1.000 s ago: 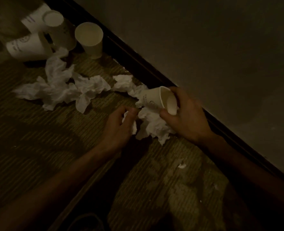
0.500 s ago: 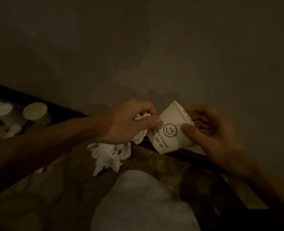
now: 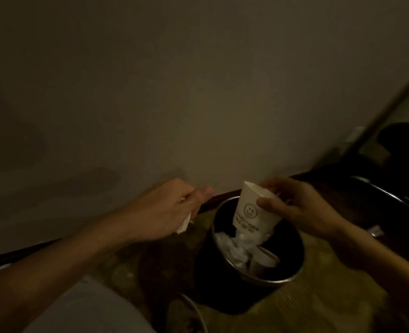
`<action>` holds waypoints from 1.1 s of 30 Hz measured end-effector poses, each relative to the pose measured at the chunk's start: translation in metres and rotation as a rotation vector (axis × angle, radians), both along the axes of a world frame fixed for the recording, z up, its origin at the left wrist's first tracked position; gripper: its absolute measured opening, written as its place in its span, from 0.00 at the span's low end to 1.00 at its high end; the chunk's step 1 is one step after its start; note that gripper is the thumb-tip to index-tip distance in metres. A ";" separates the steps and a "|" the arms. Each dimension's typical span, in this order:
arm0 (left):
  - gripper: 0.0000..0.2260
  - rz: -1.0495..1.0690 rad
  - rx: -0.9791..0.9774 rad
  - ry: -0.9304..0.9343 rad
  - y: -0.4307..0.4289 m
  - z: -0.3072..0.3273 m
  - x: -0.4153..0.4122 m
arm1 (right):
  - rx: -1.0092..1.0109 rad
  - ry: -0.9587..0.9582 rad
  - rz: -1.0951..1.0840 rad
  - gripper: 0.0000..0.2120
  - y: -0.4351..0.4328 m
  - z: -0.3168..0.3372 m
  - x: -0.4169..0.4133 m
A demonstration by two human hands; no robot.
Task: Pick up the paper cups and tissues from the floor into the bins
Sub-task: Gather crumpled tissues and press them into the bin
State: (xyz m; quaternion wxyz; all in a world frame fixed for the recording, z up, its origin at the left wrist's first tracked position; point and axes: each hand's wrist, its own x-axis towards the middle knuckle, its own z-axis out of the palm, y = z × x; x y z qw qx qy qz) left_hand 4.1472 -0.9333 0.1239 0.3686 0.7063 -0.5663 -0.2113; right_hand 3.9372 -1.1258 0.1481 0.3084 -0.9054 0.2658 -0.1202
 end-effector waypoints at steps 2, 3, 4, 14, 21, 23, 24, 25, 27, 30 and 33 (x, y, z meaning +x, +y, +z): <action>0.30 -0.070 0.060 -0.019 -0.026 -0.012 -0.033 | -0.054 0.129 -0.080 0.22 -0.020 -0.027 -0.047; 0.31 -0.090 0.086 -0.017 -0.037 -0.019 -0.048 | -0.045 0.167 -0.103 0.21 -0.027 -0.041 -0.066; 0.31 -0.099 0.108 -0.006 -0.048 -0.026 -0.059 | -0.036 0.208 -0.109 0.21 -0.031 -0.055 -0.079; 0.17 0.022 0.156 0.289 -0.124 -0.086 -0.072 | 0.120 0.544 0.160 0.28 -0.054 -0.142 -0.079; 0.09 -0.075 0.105 0.416 -0.147 -0.092 -0.095 | 0.349 0.024 0.026 0.27 -0.057 -0.102 -0.067; 0.10 -0.069 0.111 0.447 -0.156 -0.095 -0.101 | 0.398 -0.058 0.019 0.24 -0.057 -0.094 -0.062; 0.11 -0.039 0.120 0.465 -0.161 -0.098 -0.105 | 0.360 -0.068 0.007 0.22 -0.058 -0.094 -0.061; 0.10 0.001 0.130 0.496 -0.167 -0.100 -0.109 | 0.300 -0.068 -0.016 0.20 -0.060 -0.095 -0.062; 0.08 0.073 0.166 0.565 -0.178 -0.106 -0.117 | 0.183 -0.052 -0.083 0.17 -0.067 -0.102 -0.064; 0.08 0.102 0.238 0.493 -0.195 -0.119 -0.123 | 0.073 0.055 -0.105 0.13 -0.085 -0.113 -0.064; 0.09 0.095 0.267 0.393 -0.208 -0.130 -0.123 | 0.018 0.210 -0.041 0.10 -0.101 -0.121 -0.061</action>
